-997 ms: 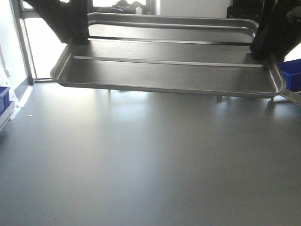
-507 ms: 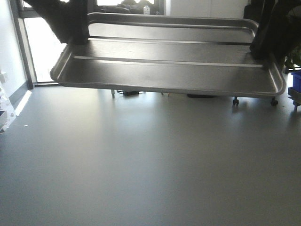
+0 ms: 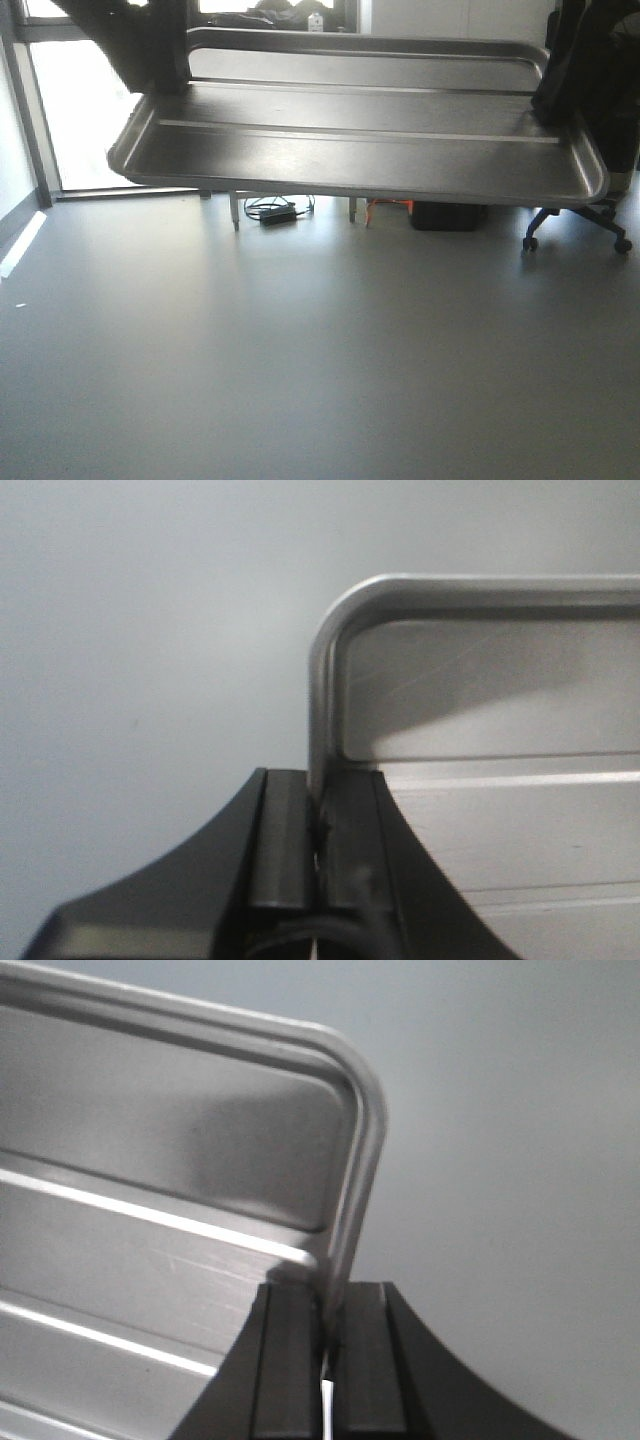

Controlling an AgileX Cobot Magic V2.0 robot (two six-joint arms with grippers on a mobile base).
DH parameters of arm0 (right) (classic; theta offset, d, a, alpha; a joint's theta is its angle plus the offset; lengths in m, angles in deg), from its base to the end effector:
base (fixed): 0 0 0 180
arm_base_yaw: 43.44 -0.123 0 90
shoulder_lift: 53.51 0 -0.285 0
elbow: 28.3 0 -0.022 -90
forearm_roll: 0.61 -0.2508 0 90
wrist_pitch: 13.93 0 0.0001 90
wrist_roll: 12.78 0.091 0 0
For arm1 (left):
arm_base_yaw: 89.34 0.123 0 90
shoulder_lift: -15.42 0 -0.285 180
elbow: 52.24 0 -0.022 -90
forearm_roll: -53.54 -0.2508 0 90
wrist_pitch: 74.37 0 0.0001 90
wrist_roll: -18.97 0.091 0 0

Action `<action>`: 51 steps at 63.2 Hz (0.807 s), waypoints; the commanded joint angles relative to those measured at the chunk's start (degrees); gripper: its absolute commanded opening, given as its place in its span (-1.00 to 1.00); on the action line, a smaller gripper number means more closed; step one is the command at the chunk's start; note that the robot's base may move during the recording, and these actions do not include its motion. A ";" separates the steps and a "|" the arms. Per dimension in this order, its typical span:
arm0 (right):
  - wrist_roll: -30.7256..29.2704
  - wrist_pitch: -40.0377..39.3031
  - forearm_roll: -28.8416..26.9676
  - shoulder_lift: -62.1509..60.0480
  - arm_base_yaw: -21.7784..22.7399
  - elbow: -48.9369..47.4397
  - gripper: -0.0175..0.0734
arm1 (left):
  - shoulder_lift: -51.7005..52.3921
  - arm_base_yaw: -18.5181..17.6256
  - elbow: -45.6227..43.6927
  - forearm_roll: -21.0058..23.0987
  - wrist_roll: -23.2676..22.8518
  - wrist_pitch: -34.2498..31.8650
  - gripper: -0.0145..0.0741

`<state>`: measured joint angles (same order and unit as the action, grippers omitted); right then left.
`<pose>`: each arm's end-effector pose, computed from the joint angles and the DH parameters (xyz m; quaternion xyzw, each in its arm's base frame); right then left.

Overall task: Grab silver tray and stack on right shelf
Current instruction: 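Hold the tray with both grippers while the base drives to another shelf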

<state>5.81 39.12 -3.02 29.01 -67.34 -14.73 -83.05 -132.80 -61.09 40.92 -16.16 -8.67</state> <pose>0.2376 0.1086 0.3227 -0.0369 0.9631 0.1146 0.2408 0.2524 -0.2142 0.3478 0.0932 0.9668 -0.0513 0.2325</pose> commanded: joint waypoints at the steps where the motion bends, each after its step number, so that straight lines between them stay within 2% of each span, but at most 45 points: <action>1: -1.90 -3.11 -0.85 -1.92 -0.23 -2.22 -0.49 | 2.51 -0.73 -2.10 0.32 0.55 -3.08 -0.88; 51: -1.90 -3.15 -0.85 -1.81 -0.23 -2.22 -0.49 | 1.49 -0.73 -2.10 0.53 0.55 -3.08 -0.88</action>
<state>5.81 39.12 -2.89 29.01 -67.34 -14.73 -83.63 -132.80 -61.09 40.92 -16.16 -8.67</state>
